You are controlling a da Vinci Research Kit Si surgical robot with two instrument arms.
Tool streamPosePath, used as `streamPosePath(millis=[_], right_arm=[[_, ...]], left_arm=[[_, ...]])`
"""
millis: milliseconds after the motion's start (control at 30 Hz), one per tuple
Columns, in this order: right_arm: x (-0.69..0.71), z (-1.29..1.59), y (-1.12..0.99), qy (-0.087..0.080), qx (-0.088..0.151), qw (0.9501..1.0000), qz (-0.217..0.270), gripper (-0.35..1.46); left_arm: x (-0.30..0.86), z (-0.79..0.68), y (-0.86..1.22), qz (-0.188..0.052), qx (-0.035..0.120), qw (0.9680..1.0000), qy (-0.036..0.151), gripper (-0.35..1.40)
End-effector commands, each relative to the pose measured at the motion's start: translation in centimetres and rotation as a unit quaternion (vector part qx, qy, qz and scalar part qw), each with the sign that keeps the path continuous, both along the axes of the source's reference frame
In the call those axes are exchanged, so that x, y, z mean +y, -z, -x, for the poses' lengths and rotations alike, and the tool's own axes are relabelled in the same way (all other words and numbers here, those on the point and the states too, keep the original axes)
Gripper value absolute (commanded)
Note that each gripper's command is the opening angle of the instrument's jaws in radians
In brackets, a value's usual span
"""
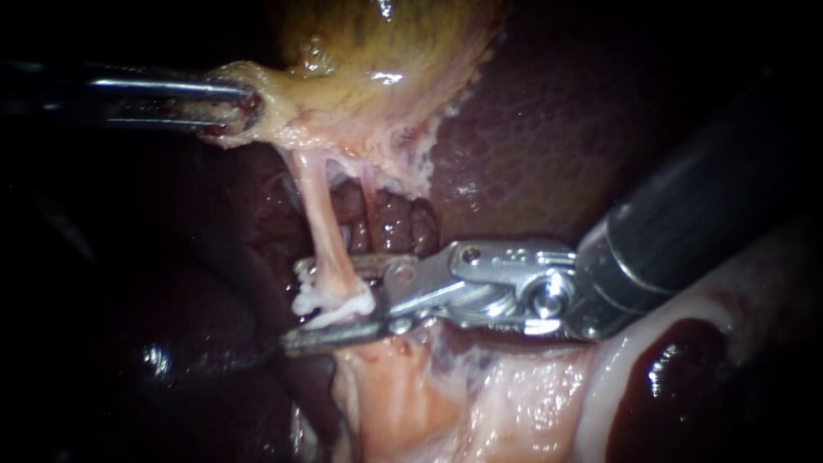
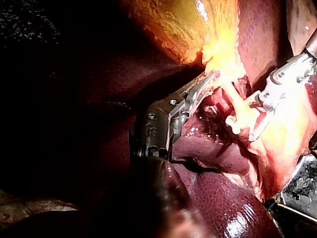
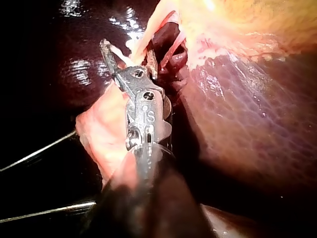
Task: Clipping second clip left tube
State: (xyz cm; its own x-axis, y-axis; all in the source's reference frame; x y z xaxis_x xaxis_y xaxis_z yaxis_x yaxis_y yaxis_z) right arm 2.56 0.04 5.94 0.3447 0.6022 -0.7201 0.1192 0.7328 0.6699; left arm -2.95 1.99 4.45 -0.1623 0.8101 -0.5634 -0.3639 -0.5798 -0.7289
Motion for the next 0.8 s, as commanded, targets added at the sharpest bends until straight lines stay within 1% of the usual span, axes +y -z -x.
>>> streamPosePath(millis=[33,233,433,533,667,800], right_arm=[[0.0,0.0,0.04,-0.001,0.007,1.0,-0.002,0.49],[-0.08,-0.03,0.3,0.006,0.044,0.9989,-0.016,0.49],[-0.18,-0.07,0.48,0.014,0.064,0.9974,-0.03,0.48],[-0.18,-0.07,0.52,0.011,0.067,0.997,-0.037,0.47],[-0.14,-0.06,0.53,0.009,0.065,0.9966,-0.05,0.43],[-0.1,0.0,0.53,0.002,0.058,0.9957,-0.073,0.32]], left_arm=[[0.0,0.0,0.0,0.0,0.0,1.0,0.0,-0.35],[0.0,0.0,-0.01,0.0,0.0,1.0,0.0,-0.35],[0.0,-0.01,-0.01,0.0,0.0,1.0,0.0,-0.35],[0.0,-0.01,-0.01,0.0,0.0,1.0,0.0,-0.35],[0.0,-0.01,-0.01,0.0,0.0,1.0,0.0,-0.35],[0.01,-0.01,-0.02,0.0,0.0,1.0,0.0,-0.35]])
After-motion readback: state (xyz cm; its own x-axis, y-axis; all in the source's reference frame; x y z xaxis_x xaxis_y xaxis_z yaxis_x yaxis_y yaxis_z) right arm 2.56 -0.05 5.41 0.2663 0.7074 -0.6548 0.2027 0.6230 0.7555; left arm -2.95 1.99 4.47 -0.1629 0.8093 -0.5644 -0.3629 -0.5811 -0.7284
